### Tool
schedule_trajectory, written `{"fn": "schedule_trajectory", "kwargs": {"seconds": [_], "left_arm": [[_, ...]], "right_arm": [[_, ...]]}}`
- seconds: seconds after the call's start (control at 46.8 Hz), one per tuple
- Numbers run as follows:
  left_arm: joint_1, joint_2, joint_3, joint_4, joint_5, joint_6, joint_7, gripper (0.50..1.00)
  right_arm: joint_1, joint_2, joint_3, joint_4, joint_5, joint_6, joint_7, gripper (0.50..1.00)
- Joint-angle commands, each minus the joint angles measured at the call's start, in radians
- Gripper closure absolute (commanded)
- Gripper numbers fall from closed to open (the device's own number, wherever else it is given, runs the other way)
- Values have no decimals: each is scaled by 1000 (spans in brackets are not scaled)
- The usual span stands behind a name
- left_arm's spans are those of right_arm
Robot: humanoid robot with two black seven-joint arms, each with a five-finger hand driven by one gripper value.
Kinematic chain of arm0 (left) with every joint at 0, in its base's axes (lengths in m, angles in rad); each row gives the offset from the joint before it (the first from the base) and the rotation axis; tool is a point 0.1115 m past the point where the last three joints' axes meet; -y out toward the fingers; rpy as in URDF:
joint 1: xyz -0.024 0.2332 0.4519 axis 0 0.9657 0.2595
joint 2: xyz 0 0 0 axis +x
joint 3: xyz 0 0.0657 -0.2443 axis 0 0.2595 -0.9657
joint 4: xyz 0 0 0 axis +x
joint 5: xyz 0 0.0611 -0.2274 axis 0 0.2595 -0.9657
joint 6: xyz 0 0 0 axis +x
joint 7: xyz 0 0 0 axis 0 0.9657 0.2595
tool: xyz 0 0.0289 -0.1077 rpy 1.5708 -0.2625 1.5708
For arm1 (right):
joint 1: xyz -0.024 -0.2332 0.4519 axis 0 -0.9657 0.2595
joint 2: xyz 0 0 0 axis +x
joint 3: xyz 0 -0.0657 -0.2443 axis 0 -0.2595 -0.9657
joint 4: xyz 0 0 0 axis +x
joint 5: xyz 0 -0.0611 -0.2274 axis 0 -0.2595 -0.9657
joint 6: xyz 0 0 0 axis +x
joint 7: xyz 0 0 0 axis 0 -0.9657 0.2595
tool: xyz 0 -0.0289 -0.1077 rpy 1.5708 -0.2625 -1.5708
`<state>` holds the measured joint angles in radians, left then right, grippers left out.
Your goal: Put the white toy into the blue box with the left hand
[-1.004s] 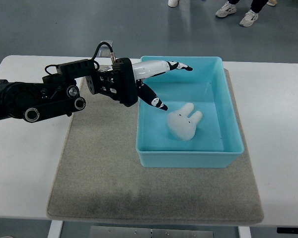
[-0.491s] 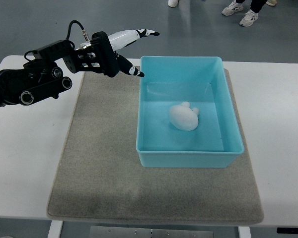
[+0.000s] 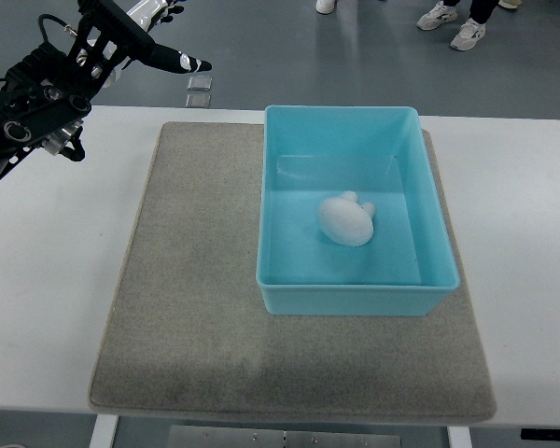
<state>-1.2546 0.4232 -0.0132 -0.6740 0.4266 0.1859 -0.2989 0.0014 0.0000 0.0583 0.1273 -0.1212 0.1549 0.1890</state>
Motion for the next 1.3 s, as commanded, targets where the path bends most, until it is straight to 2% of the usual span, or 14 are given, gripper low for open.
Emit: {"fn": "schedule_trajectory", "kwargs": {"seconds": [0.0,0.256,0.598,0.791,0.876,1.068,1.132,1.282], "left_arm": [[0,-3,-2,17,-106,0,6,540],[-2,-11,-59,48,-494,1,46,542],[26,-73,-120,146,-861,-22,72,544],[63,-99,-180,154,-942,-117,77,542],[84,-126,-212,189,-959,-175,77,542],[118,-161,-252,297,-960,-374,75,542],[119,-162,-264,309,-962,-391,72,542],[124,-175,-318,323,-962,-361,72,542]], "right_arm": [[0,0,0,0,0,0,0,564],[0,0,0,0,0,0,0,564],[0,0,0,0,0,0,0,564],[0,0,0,0,0,0,0,564],[0,0,0,0,0,0,0,564],[0,0,0,0,0,0,0,564],[0,0,0,0,0,0,0,564],[0,0,0,0,0,0,0,564]]}}
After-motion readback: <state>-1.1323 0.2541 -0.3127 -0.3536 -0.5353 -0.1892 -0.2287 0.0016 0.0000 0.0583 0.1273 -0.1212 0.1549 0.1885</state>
